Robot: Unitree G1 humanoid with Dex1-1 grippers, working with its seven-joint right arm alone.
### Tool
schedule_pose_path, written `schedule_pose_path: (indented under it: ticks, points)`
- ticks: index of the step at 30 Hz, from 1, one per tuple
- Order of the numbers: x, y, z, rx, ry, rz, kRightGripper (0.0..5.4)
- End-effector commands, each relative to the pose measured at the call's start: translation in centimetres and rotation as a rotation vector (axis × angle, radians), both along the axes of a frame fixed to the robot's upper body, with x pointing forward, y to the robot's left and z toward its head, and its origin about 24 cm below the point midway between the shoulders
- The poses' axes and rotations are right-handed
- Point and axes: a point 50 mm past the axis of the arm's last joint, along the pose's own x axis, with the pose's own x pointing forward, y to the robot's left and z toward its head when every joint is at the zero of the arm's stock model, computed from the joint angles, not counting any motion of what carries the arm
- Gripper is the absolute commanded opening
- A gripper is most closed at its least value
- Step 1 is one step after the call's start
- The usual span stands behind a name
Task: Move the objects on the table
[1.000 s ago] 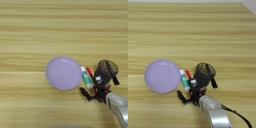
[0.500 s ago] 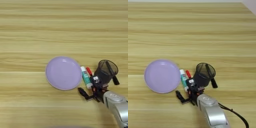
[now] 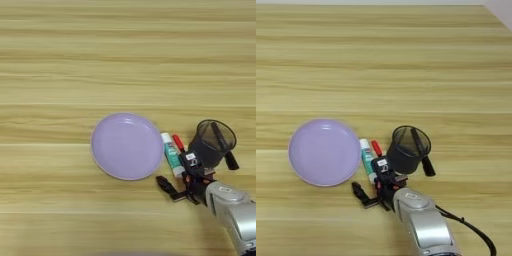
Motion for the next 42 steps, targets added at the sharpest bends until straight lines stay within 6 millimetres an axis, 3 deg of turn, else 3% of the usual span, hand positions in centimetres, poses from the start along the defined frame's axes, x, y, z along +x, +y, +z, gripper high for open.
schedule_pose_path:
  ticks: [1, 30, 42]
  points:
    - [2.0, -0.1, 2.0, -0.019, -0.122, 0.004, 4.95]
    - [3.0, -0.2, 1.8, -0.040, -0.122, 0.001, 1.86]
    - [3.1, 0.0, 1.8, -0.033, -0.120, -0.006, 1.67]
